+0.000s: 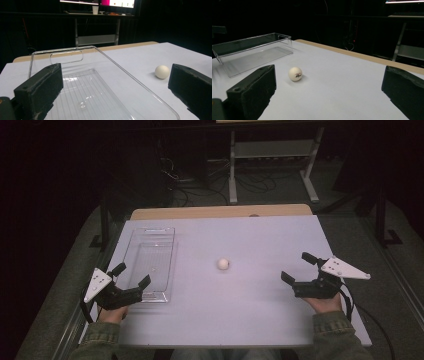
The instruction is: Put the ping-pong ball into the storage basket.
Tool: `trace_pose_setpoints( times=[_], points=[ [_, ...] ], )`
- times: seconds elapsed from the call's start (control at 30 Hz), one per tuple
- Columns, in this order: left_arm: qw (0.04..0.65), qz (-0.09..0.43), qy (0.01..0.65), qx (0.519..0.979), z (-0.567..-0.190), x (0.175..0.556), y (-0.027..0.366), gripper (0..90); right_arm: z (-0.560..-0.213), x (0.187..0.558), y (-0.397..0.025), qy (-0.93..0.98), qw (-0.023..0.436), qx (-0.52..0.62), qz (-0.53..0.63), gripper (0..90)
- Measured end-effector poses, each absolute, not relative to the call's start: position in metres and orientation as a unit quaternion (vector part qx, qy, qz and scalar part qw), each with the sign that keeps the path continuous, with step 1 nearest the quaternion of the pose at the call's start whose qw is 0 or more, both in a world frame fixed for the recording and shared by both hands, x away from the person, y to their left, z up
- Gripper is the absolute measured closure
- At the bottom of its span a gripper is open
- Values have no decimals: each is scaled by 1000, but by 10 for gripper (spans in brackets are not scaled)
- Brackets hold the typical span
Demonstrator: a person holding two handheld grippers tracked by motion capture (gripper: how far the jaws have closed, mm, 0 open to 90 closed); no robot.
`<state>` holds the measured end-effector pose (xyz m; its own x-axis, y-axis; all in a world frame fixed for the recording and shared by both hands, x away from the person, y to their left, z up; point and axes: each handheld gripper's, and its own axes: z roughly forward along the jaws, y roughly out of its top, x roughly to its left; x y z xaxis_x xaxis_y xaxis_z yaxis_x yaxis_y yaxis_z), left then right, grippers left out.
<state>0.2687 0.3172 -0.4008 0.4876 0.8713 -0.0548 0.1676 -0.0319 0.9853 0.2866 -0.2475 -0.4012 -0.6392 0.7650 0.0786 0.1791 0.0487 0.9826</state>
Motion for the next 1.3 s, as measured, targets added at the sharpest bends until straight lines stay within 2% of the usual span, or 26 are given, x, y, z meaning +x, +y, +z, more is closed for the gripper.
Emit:
trace_pose_setpoints(
  times=[0.57, 0.73, 1.3],
  points=[
    [555, 310, 399, 660, -398, 271, 315, 0, -403, 288, -245, 689, 244, 341, 592, 0],
    [531, 312, 390, 684, -396, 273, 308, 0, -405, 288, -246, 692, 241, 341, 588, 0],
    [508, 278, 371, 726, -370, 284, 297, 0, -404, 288, -243, 694, 238, 337, 590, 0]
  ],
)
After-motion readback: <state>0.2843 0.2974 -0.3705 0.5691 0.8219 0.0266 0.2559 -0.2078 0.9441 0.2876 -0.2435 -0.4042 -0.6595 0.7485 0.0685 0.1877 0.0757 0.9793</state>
